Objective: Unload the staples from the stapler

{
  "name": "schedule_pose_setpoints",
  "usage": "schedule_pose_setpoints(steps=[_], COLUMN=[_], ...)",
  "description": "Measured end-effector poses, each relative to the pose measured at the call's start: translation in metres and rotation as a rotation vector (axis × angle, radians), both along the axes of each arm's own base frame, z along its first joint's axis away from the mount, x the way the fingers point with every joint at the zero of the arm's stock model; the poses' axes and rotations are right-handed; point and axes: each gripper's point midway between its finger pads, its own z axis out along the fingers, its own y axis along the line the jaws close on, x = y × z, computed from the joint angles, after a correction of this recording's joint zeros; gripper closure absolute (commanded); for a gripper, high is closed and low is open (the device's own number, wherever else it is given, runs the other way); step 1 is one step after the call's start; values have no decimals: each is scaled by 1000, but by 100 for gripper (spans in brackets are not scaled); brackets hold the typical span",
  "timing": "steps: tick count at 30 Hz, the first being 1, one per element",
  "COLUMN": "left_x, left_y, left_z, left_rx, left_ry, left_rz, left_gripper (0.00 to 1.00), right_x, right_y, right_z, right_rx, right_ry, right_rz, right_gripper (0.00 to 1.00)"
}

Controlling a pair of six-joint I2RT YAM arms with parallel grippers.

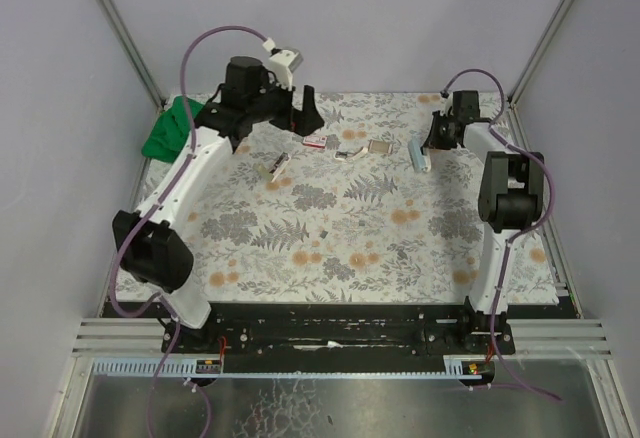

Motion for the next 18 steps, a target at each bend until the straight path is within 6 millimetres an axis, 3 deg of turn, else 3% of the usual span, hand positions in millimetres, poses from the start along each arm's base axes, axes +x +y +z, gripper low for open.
schedule_pose_setpoints(steps=[3, 12, 18], left_x=[3, -1, -15], left_y=[-29, -102, -135], left_z=[-4, -47, -60], left_rx=[-37, -109, -167], left_ry=[48, 245, 346], left_rz=[-32, -120, -193], left_gripper=[0, 0, 0], right_x=[-16, -44, -76], right_y=[4, 17, 30], right_z=[20, 130, 165], right_rx=[17, 70, 120], right_ry=[-44, -365, -477], right_rz=[13, 57, 85], right_gripper=[100, 100, 100])
